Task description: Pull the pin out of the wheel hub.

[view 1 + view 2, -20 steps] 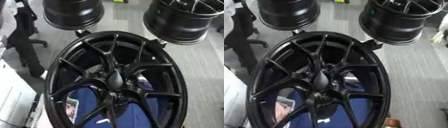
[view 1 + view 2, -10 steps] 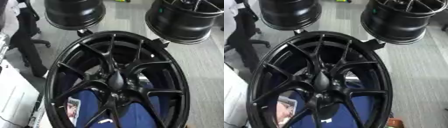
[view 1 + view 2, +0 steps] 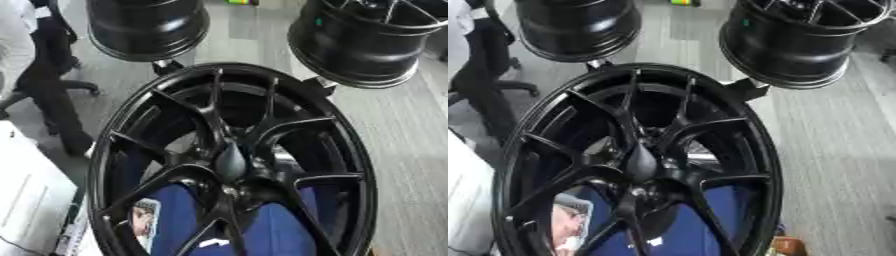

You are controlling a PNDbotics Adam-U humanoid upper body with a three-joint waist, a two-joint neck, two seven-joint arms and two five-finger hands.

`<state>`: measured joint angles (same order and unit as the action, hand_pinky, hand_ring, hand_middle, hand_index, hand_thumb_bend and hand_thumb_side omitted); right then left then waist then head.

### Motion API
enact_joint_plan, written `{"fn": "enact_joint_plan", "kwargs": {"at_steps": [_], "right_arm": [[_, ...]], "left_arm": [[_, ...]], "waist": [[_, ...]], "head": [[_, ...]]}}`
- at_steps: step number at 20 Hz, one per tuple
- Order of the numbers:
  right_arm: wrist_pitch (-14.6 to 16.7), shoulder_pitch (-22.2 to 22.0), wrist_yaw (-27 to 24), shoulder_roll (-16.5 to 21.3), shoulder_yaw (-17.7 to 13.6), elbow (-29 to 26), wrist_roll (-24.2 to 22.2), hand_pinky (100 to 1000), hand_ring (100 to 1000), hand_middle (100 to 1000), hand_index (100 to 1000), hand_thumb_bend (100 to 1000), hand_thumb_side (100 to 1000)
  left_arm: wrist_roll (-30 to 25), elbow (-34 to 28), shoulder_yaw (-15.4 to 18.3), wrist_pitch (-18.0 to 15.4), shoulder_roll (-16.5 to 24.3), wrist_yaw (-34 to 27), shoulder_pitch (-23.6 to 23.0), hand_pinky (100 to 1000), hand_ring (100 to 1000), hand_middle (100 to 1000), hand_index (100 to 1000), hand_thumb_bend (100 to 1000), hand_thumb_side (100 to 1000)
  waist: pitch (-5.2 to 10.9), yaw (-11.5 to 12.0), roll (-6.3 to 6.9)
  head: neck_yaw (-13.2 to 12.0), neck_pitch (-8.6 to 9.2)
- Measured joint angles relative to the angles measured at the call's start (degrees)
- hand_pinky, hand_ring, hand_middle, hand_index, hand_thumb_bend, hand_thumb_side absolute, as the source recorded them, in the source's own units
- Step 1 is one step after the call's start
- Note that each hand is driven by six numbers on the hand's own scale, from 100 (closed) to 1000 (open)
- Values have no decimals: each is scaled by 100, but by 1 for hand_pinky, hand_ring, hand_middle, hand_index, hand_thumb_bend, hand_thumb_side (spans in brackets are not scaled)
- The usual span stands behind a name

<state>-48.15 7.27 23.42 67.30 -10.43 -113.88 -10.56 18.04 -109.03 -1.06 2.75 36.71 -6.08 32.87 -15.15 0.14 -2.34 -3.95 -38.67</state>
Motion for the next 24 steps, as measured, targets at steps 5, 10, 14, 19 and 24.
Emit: {"fn": "enact_joint_plan", "kwargs": {"at_steps": [5, 10, 14, 19, 24], "right_arm": [[385, 531, -165, 4, -150, -3, 423, 885, 811, 755, 812, 100, 100], [826, 653, -571, 2, -136, -4, 872, 879, 800, 739, 802, 100, 100], [1130, 654, -929, -27, -93, -4, 1232, 873, 789, 724, 796, 100, 100], [1396, 655, -1327, -100, -44, -4, 1669, 873, 789, 725, 800, 100, 100], [1533, 570, -1614, -105, 69, -4, 2147, 873, 791, 726, 800, 100, 100]], "left_arm": [[-10, 0, -17, 0, -1, -4, 10, 649, 670, 540, 796, 100, 613], [-18, 0, -17, -7, -2, -11, 36, 649, 670, 540, 796, 100, 611], [-19, 0, -17, -9, -6, -12, 44, 649, 670, 540, 796, 100, 610], [-19, -1, -17, -9, -52, -15, 45, 649, 670, 540, 797, 100, 612], [-19, -1, -18, -9, -52, -22, 50, 649, 670, 540, 797, 100, 611]], "waist": [[11, 16, 14], [11, 14, 16], [11, 14, 17], [11, 15, 18], [11, 19, 18]], "head": [[13, -2], [12, -1], [12, 2], [13, 19], [16, 48]]}}
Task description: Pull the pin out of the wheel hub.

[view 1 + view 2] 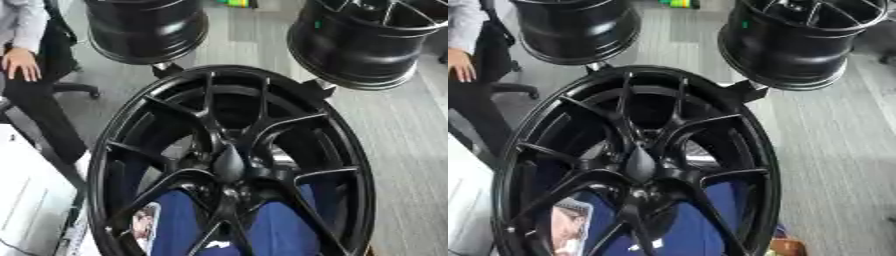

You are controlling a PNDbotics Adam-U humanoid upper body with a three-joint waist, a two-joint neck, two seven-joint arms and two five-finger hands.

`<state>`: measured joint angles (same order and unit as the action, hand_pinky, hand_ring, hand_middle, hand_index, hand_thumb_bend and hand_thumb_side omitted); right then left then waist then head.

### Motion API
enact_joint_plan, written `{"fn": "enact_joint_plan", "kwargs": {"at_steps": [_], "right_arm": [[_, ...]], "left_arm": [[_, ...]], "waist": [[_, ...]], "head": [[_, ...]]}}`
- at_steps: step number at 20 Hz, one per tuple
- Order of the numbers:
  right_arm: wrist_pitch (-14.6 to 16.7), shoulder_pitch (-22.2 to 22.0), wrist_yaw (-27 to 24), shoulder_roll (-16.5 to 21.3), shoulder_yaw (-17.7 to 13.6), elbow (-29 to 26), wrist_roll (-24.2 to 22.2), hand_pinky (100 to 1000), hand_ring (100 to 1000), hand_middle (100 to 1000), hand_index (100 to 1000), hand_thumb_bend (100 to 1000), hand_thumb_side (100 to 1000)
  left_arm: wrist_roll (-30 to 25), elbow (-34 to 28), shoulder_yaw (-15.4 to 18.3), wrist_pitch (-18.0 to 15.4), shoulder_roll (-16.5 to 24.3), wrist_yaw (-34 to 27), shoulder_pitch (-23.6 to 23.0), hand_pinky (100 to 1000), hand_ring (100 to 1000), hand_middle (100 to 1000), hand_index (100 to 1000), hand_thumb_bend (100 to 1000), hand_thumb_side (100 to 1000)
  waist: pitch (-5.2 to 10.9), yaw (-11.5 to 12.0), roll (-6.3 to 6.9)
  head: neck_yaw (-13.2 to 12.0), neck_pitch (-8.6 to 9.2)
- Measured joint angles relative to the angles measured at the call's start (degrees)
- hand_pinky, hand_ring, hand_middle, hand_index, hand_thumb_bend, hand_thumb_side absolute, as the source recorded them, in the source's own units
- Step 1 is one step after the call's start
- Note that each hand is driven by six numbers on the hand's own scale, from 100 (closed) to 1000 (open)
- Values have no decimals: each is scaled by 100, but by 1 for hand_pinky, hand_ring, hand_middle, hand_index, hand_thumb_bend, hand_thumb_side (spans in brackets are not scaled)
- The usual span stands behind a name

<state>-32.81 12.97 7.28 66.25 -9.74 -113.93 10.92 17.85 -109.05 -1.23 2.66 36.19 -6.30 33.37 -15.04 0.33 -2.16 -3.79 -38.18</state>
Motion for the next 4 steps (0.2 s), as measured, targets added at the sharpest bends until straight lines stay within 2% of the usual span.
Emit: {"fn": "enact_joint_plan", "kwargs": {"at_steps": [4], "right_arm": [[51, -88, -184, -9, 123, 0, 391, 874, 791, 727, 801, 100, 100]], "left_arm": [[0, 0, 0, 0, 0, -1, 2, 649, 670, 540, 797, 100, 609]], "waist": [[0, 6, -1]], "head": [[1, 2]]}}
